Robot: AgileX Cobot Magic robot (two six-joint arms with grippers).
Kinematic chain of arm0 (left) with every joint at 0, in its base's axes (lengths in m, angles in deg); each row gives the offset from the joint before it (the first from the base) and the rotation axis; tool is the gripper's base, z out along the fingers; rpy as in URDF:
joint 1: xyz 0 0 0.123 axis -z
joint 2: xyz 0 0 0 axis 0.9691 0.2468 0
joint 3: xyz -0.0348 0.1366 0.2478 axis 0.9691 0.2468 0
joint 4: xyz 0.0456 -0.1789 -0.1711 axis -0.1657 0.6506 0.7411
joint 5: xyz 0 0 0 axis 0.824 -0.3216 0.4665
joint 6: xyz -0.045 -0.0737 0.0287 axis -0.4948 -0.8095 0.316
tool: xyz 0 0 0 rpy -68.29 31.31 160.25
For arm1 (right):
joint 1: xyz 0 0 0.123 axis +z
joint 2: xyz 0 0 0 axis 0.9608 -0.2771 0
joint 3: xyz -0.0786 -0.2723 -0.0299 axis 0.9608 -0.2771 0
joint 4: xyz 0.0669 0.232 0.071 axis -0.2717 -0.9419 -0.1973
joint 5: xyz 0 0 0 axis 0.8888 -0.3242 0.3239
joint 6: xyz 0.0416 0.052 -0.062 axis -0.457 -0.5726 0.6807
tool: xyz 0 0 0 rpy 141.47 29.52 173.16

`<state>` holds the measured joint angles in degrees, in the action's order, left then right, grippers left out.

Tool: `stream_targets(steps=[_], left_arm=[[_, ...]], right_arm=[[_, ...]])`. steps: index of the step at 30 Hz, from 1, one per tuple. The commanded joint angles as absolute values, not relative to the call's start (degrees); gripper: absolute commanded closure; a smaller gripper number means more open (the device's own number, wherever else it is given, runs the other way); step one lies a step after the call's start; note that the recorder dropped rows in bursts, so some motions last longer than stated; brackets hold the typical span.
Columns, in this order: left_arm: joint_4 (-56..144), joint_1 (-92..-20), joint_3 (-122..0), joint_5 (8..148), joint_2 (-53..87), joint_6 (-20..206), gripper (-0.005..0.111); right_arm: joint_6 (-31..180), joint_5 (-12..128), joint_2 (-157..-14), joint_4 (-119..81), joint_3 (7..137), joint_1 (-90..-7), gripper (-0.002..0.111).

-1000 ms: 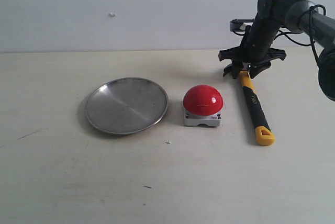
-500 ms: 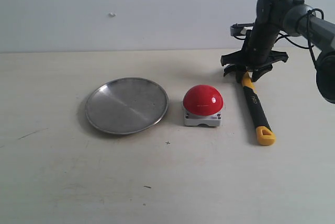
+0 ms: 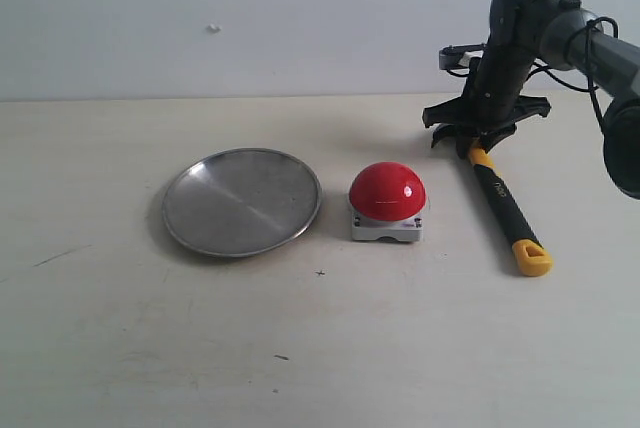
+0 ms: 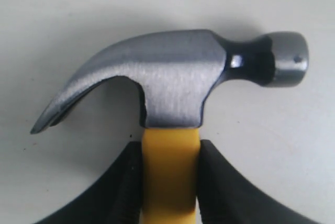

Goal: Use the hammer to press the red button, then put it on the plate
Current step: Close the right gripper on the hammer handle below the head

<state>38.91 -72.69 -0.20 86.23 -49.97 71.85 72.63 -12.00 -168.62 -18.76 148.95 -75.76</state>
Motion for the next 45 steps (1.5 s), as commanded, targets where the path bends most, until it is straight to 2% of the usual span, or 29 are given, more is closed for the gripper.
stream_targets(steps=[1,22,25,29,32,39,45], left_arm=[[38.9,-72.3,-0.2,85.5,-50.1,71.4,0.107],[38.9,-72.3,-0.2,85.5,-50.1,71.4,0.107],[38.9,-72.3,-0.2,85.5,-50.1,71.4,0.107],[38.9,-72.3,-0.2,85.5,-50.1,71.4,0.107],[38.9,-72.3,-0.2,85.5,-50.1,71.4,0.107],[38.9,-72.3,-0.2,85.5,-50.1,71.4,0.107],[38.9,-72.3,-0.2,85.5,-50.1,71.4,0.107]], right_arm=[[73.5,-11.9,-168.5,-17.9,148.7,-75.9,0.108],[76.2,-11.9,-166.6,-19.3,143.0,-75.9,0.108],[75.3,-11.9,-166.6,-19.0,143.0,-75.9,0.1],[75.2,-11.9,-166.4,-18.3,143.3,-75.9,0.075],[75.2,-11.9,-165.7,-17.7,143.3,-75.9,0.064],[75.2,-11.9,-164.4,-17.9,143.3,-75.9,0.056],[75.4,-11.9,-164.6,-18.1,143.3,-75.9,0.055]])
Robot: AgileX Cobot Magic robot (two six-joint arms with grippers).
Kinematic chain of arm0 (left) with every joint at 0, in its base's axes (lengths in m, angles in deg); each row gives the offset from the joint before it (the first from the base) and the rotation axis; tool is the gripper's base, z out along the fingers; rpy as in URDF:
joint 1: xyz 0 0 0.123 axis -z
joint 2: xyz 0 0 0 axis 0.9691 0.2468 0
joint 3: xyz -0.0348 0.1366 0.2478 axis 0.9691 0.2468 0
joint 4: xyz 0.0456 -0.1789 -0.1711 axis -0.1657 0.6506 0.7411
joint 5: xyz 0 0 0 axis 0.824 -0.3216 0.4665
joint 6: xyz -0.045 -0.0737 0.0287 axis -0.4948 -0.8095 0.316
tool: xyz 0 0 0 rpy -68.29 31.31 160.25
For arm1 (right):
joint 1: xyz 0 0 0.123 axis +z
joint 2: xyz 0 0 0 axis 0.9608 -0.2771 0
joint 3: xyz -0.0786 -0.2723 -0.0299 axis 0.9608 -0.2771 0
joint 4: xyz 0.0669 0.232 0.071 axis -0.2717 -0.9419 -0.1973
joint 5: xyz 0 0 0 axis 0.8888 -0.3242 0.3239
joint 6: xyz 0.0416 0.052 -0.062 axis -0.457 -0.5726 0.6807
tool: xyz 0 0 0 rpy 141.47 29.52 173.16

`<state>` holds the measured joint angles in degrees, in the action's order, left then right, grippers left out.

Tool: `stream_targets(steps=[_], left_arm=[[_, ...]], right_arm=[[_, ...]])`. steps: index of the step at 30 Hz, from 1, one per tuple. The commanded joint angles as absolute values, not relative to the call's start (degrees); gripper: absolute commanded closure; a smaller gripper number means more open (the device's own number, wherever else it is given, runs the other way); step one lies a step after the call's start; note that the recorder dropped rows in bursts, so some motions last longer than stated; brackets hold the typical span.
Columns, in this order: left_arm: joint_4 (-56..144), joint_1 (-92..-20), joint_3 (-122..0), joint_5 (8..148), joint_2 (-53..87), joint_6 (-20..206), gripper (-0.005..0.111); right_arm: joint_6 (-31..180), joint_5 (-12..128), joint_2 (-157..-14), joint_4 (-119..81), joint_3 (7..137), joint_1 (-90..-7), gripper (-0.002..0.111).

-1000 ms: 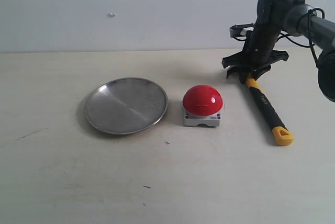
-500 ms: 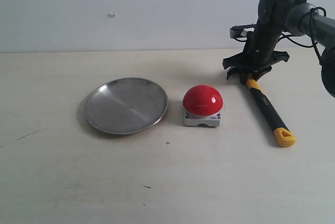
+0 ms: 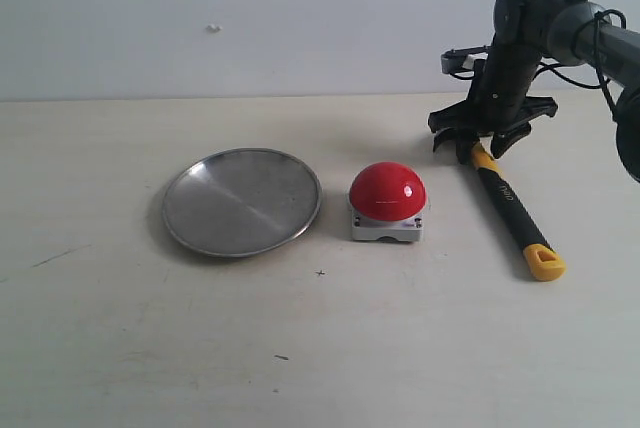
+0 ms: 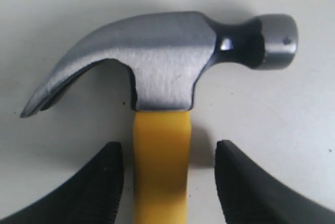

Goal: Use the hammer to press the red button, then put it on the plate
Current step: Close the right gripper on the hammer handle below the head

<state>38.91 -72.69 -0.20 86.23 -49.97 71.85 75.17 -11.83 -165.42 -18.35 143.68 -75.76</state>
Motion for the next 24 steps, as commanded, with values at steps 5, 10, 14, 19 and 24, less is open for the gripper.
stream_targets(steps=[5,10,14,19,24], left_arm=[[38.9,-72.3,-0.2,85.5,-50.1,71.4,0.107],[38.9,-72.3,-0.2,85.5,-50.1,71.4,0.107],[38.9,-72.3,-0.2,85.5,-50.1,71.4,0.107],[38.9,-72.3,-0.2,85.5,-50.1,71.4,0.107],[38.9,-72.3,-0.2,85.5,-50.1,71.4,0.107]], right_arm=[[77.1,-11.9,-164.6,-19.8,143.3,-75.9,0.055],[78.0,-11.9,-164.6,-22.4,143.2,-75.9,0.057],[77.8,-11.9,-164.6,-21.0,143.2,-75.9,0.067],[76.3,-11.9,-164.6,-17.5,143.2,-75.9,0.071],[76.3,-11.9,-165.3,-17.5,143.2,-75.9,0.07]])
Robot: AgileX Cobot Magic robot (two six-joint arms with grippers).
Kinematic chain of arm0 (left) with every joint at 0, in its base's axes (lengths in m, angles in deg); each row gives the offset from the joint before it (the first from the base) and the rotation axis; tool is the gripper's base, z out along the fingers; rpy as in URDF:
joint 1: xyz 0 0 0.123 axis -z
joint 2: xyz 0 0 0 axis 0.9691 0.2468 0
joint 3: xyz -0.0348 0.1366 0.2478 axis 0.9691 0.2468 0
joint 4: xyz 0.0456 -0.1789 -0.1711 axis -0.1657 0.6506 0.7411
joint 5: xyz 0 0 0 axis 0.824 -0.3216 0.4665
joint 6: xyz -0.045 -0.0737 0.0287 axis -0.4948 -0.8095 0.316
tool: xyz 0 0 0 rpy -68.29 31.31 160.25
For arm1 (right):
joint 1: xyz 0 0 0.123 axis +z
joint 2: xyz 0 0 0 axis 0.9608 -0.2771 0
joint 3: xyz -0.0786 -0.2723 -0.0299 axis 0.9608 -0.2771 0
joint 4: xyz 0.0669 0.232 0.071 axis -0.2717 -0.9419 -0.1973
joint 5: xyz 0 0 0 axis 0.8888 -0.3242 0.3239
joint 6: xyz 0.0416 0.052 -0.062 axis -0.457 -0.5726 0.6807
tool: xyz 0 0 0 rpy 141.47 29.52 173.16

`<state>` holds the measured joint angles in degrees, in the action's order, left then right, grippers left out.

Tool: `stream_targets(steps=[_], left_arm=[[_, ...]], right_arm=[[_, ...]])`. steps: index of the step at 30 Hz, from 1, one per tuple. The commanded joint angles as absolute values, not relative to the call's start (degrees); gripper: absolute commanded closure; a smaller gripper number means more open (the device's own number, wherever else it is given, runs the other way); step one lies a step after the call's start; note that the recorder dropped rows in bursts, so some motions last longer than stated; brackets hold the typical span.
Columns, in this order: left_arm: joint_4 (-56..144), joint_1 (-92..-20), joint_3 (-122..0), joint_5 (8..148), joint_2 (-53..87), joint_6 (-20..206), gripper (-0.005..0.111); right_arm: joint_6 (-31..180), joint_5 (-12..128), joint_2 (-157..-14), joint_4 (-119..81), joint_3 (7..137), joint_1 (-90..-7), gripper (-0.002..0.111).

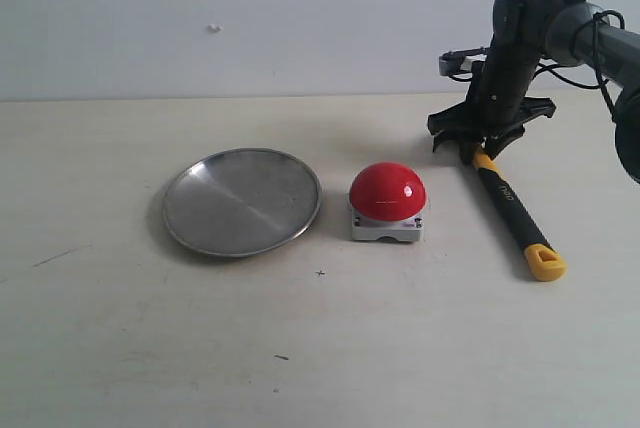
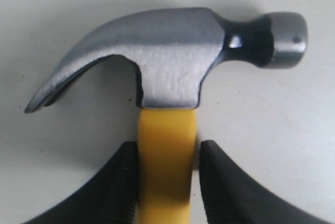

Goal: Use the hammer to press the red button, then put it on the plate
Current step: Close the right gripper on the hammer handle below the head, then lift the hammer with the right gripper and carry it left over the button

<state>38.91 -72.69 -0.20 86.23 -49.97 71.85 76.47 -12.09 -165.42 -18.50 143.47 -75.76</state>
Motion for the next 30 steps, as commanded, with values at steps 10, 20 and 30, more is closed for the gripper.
stream_targets(steps=[10,20,30], left_arm=[[38.9,-72.3,-0.2,85.5,-50.1,71.4,0.107],[38.9,-72.3,-0.2,85.5,-50.1,71.4,0.107],[38.9,-72.3,-0.2,85.5,-50.1,71.4,0.107]], right_arm=[[76.6,-11.9,-166.7,-17.7,143.2,-75.9,0.076],[77.8,-11.9,-164.7,-17.4,143.2,-76.0,0.108],[79.8,-11.9,-154.6,-23.6,136.7,-79.6,0.108]])
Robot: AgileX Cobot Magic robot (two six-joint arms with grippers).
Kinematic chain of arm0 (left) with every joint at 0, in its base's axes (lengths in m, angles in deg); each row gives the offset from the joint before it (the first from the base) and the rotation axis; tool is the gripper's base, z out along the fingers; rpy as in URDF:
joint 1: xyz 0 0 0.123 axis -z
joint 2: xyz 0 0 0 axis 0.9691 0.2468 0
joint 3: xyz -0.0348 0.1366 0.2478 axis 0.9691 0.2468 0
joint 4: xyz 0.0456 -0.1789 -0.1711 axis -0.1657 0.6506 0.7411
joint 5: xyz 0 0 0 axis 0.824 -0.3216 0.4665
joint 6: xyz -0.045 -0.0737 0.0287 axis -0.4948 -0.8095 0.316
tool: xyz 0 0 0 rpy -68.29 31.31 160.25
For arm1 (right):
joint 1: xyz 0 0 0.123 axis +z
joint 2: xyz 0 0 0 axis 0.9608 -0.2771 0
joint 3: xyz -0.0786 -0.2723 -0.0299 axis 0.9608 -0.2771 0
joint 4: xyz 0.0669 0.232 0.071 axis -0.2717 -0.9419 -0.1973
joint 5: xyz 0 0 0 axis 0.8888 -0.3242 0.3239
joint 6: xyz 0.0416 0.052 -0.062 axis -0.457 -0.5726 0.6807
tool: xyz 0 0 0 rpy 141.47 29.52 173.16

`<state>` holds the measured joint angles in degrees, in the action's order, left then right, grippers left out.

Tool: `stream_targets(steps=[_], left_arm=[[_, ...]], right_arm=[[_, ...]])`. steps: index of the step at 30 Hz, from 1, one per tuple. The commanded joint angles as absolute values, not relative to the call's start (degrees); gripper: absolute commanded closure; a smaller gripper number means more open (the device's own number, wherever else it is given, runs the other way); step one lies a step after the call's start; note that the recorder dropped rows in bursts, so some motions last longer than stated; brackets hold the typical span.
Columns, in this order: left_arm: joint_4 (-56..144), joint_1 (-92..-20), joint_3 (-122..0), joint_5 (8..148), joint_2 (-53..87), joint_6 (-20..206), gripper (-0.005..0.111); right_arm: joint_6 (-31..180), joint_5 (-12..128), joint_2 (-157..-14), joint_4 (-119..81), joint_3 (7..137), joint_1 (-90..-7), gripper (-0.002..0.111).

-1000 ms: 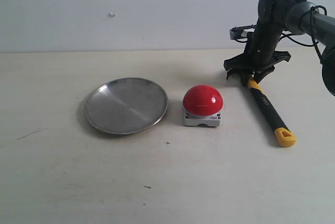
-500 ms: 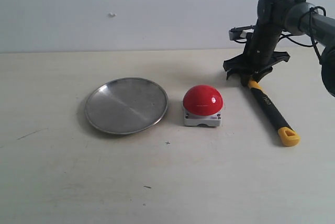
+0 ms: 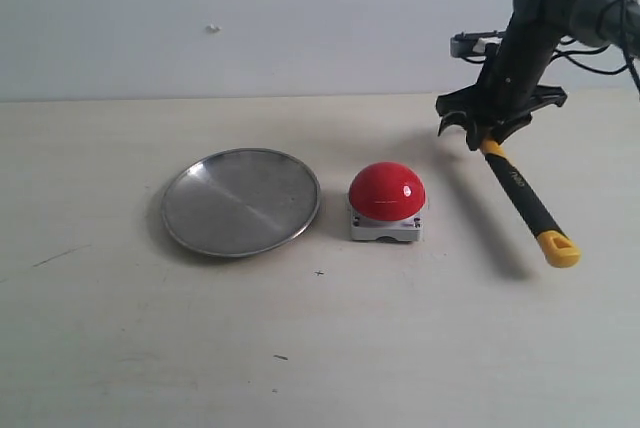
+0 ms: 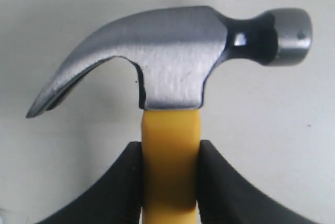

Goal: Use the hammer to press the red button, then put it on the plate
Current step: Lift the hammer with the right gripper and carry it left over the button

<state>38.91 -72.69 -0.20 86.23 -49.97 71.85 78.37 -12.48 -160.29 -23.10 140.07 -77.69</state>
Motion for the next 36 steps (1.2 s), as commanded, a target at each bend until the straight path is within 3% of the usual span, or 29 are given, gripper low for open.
stream_targets(steps=[1,5,10,19,29,36], left_arm=[[38.9,-72.3,-0.2,85.5,-50.1,71.4,0.107],[38.9,-72.3,-0.2,85.5,-50.1,71.4,0.107],[38.9,-72.3,-0.2,85.5,-50.1,71.4,0.107],[38.9,-72.3,-0.2,85.5,-50.1,71.4,0.107],[38.9,-72.3,-0.2,85.5,-50.1,71.4,0.107],[38.9,-72.3,-0.2,85.5,-50.1,71.4,0.107]], right_arm=[[80.2,-11.9,-153.7,-24.0,135.2,-80.0,0.108],[84.1,-11.6,-148.1,-31.6,126.6,-82.6,0.108],[92.6,-0.2,-138.1,-44.5,111.1,-85.6,0.108],[106.3,10.0,-121.1,-64.3,89.5,-85.7,0.108],[134.9,6.0,-111.7,-104.4,67.1,-85.5,0.108],[147.6,2.0,-106.9,-119.2,58.5,-81.8,0.108]])
